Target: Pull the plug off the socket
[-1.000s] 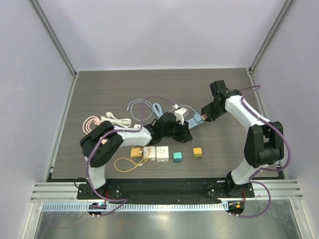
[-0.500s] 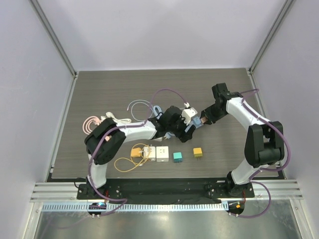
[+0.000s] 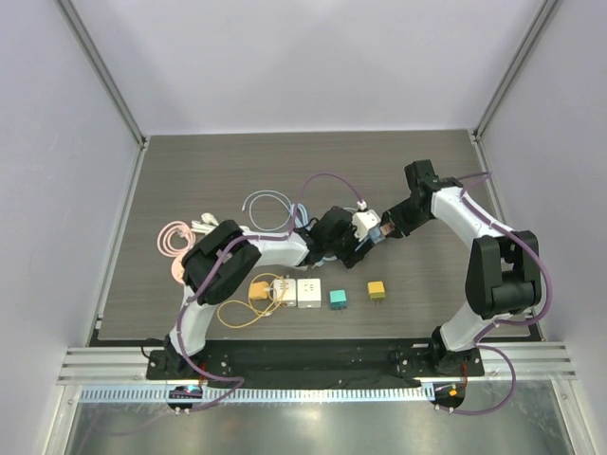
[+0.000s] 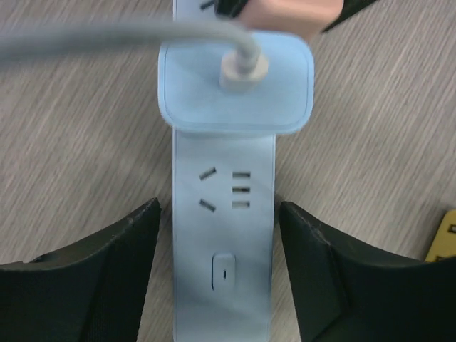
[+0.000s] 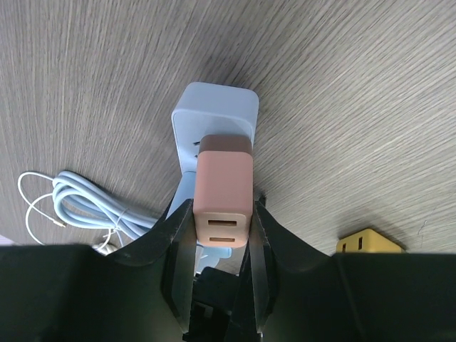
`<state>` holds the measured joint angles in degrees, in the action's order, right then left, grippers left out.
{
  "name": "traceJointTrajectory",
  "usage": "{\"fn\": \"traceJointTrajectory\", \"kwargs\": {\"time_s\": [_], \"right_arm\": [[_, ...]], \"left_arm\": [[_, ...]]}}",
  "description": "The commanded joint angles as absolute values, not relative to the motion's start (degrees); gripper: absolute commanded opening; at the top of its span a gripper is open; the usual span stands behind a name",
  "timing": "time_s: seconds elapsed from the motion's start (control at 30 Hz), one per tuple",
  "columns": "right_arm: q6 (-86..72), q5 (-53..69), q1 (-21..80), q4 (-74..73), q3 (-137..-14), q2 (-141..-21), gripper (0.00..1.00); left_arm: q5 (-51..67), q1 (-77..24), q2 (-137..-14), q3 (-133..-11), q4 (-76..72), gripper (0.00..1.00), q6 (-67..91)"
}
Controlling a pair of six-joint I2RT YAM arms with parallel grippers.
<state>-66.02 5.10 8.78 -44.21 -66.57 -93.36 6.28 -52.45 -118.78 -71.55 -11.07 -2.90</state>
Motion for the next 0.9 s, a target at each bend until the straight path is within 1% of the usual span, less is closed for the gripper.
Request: {"fn": "traceJointTrajectory", "kwargs": {"time_s": [0.0, 0.07, 0.1, 0.13, 0.17, 0.2, 0.27, 0.3, 0.33, 0.47, 0.53, 0.67, 0.87], "right_arm": [[-65.74, 9.14, 8.96, -42.63, -67.06, -92.02, 0.01], [-65.74, 9.40, 8.88, -42.71, -66.71, -91.85, 0.01], [-66.00, 9.32, 8.96, -42.63, -66.62, -91.32, 0.01], [-66.09, 9.49, 8.96, -42.63, -66.62, -91.14, 0.01], [-66.09, 9.41, 8.96, -42.71, -66.62, -90.88, 0.01], [-66.27, 9.32, 8.96, -42.80, -66.53, -90.27, 0.01], [-66.18, 9.23, 8.96, -42.71, -66.53, -89.74, 0.01], [-66.27, 9.14, 8.88, -42.71, -66.53, -89.56, 0.01], [-66.44, 8.79, 8.96, -42.89, -66.45, -88.86, 0.01], [-67.23, 8.09, 8.96, -43.24, -67.41, -86.93, 0.01], [-67.32, 7.56, 8.88, -44.73, -69.95, -86.57, 0.01], [-67.76, 7.03, 8.35, -47.11, -74.00, -85.26, 0.01], [-67.06, 10.81, 5.72, -49.57, -73.31, -83.42, 0.01]], "left_arm": [[3.08, -53.00, -121.02, -74.17, -10.64, 0.68, -3.60], [2.73, -53.00, -121.11, -74.44, -10.72, 0.59, -3.52], [2.20, -53.00, -121.37, -74.53, -10.81, 0.43, -2.99], [1.94, -53.00, -121.46, -74.79, -10.46, 0.35, -2.64], [1.67, -53.00, -121.64, -75.14, -10.20, 0.29, -2.38], [1.58, -53.09, -121.81, -75.41, -9.50, 0.20, -1.85], [1.32, -53.17, -122.34, -76.46, -8.36, 0.11, -1.32], [0.80, -53.17, -122.78, -77.07, -6.61, 0.02, -0.97], [0.79, -53.26, -123.74, -78.56, -4.42, 0.00, -0.62], [0.35, -53.52, -126.03, -81.21, -0.18, 0.00, -0.70], [-3.15, -53.70, -126.04, -80.95, -0.18, 0.00, -0.70], [-4.30, -53.79, -125.51, -79.90, -0.18, 0.00, -0.97], [-4.04, -53.79, -124.28, -77.70, -2.55, 0.00, -1.40]]}}
